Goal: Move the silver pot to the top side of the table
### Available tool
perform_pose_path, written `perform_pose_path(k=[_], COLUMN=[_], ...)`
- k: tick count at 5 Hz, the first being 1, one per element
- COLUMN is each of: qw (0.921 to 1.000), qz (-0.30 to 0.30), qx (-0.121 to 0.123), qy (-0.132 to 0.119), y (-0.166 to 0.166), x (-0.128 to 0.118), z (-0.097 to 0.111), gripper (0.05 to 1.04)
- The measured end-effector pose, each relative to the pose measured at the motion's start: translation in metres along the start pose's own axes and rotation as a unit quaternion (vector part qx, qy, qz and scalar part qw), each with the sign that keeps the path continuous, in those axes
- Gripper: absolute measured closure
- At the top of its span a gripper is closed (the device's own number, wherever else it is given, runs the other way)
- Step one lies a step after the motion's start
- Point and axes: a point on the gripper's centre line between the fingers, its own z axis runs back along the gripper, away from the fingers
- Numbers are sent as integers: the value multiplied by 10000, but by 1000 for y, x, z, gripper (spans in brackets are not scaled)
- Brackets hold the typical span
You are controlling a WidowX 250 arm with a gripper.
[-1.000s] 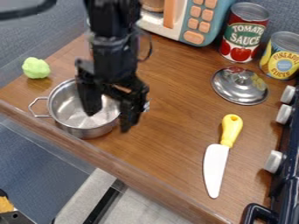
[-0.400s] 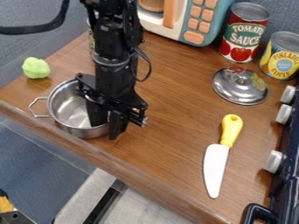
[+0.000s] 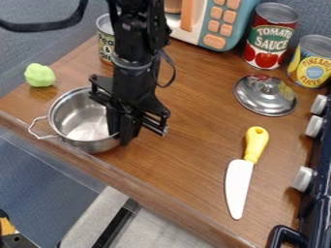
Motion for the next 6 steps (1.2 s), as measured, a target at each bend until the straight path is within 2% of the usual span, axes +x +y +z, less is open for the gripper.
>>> perform_pose_path(k=[1, 2, 3, 4, 6], qw=[9999, 9993, 9992, 9974, 9969], qz=[-114, -253, -298, -474, -346], qx=[-34, 261, 261, 348, 566], qy=[100, 88, -99, -407, -416], y=[-6, -15, -20, -30, -33], x=[12, 31, 61, 89, 139], z=[20, 40, 45, 53, 43], gripper=[1009, 1015, 1015, 1016, 1016])
